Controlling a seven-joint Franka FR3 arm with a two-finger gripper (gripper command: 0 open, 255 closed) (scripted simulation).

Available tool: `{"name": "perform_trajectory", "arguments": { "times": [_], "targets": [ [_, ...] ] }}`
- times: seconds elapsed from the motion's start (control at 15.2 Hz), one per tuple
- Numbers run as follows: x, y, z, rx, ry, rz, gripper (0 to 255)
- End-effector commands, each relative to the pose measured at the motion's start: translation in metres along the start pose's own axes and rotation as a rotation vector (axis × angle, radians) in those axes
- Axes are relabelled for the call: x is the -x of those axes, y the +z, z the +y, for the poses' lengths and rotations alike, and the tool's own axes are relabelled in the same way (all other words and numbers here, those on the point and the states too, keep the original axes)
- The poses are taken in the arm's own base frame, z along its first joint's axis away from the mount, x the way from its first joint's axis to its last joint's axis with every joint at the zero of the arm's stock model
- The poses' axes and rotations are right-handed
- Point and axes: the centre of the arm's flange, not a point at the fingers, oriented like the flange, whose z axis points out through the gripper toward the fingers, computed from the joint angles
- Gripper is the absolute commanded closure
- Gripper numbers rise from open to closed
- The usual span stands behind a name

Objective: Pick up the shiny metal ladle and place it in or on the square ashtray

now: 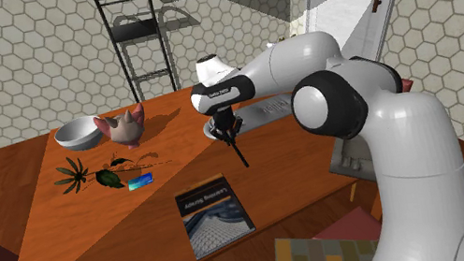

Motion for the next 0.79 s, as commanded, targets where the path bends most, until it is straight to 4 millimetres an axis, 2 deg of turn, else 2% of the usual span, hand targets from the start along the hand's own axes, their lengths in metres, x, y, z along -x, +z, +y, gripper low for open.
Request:
{"name": "perform_trajectory", "arguments": {
  "times": [0.0, 0.4, 0.73],
  "targets": [
    [0.0, 0.0, 0.0, 0.0, 0.0, 0.0, 255],
    [0.0, 0.0, 0.0, 0.0, 0.0, 0.0, 255],
    [0.002, -0.026, 0.002, 0.0, 0.0, 0.0, 255]
  ]
}}
